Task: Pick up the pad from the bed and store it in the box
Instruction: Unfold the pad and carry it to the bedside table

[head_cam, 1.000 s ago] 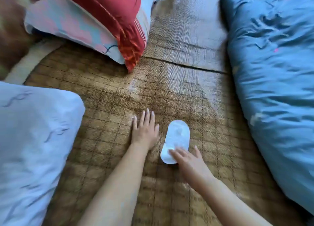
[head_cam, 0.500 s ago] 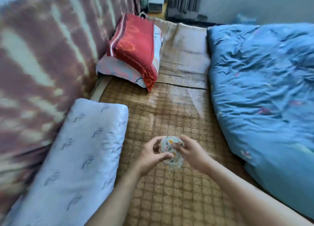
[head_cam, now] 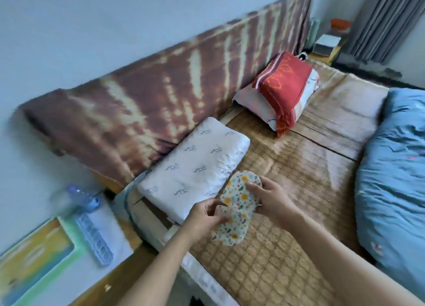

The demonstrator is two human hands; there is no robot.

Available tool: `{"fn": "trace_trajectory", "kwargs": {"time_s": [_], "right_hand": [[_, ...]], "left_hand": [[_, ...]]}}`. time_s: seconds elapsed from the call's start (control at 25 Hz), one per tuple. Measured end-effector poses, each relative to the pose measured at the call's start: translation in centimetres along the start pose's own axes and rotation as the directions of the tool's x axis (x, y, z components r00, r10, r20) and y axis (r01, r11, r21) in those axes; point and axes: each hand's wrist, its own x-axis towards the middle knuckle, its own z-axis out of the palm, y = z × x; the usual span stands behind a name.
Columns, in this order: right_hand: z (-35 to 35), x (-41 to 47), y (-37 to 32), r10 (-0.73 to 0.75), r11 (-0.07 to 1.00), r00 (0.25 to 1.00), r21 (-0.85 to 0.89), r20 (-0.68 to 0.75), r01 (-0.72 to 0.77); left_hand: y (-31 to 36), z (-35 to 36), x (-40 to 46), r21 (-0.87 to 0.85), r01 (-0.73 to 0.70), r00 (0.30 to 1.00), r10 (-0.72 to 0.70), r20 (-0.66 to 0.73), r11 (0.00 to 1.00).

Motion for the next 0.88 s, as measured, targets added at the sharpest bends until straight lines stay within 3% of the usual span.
{"fn": "trace_trajectory", "kwargs": {"time_s": [0.28,0.48,0.56,0.68,0.88], "right_hand": [[13.4,0.1,5.0,0.181,0.977,0.964,-0.145,0.192,-0.155],[24.9,-0.3,8.4,0.275,0.927,0.909,-0.335,0.313,-0.165],[29.2,-0.6,9.8,0.304,0.911,0.868,-0.387,0.392,-0.144],[36.5,-1.2,12.6,0.357,0.893,0.801,-0.425,0.480,-0.144],[46.9,-2.3,17.0,0.435,0.806,0.748,-0.587,0.502,-0.076]], "left_hand": [[-5.9,-8.0,-12.8,-0.090,0.004,0.952,-0.031,-0.306,0.996],[-8.7,-13.9,-20.7,-0.150,-0.060,0.799,-0.043,-0.600,0.987],[-10.1,-16.8,-23.4,-0.172,-0.069,0.766,-0.058,-0.640,0.983],[-11.7,-21.5,-27.8,-0.294,-0.150,0.773,-0.074,-0.631,0.944],[-15.2,-29.5,-32.5,-0.341,-0.166,0.725,-0.120,-0.678,0.925]]}}
